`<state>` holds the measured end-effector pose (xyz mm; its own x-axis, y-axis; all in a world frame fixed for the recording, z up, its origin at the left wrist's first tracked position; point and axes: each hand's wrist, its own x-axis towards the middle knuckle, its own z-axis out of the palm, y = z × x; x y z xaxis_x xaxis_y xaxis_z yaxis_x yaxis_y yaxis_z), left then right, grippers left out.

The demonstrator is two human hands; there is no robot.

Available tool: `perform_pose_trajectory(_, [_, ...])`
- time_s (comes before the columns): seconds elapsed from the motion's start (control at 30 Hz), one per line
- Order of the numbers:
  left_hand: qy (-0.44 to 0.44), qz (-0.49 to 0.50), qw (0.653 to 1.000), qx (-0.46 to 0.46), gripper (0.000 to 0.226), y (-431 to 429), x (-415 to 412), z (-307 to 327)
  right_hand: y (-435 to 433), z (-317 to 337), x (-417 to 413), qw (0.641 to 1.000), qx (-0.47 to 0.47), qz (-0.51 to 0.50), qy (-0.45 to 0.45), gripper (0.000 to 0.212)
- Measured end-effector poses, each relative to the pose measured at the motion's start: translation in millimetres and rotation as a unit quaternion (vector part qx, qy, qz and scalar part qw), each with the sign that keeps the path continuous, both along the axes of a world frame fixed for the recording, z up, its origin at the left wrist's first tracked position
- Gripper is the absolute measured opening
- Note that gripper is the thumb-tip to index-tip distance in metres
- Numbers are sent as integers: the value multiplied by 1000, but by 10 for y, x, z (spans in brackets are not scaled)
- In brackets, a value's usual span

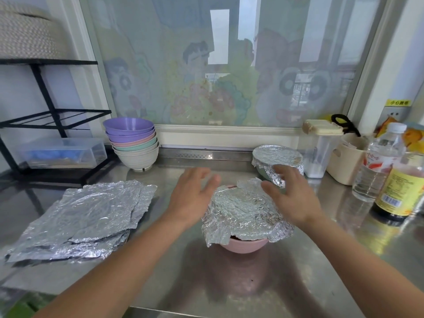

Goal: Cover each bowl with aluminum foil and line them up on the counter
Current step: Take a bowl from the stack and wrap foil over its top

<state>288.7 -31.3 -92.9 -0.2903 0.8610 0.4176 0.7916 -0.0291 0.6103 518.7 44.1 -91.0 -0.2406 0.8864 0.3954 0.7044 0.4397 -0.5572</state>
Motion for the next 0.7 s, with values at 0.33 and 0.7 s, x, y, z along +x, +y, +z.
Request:
perform_pose_trajectory(0.33, [24,-150,982,-116,63,-62,91,-209,76,-30,-141,979,-191,2,68,38])
perform_pose_trajectory(0.7, [-487,-44,871,-50,65,-203,-449,107,2,609,-582,944,-176,109,255,42])
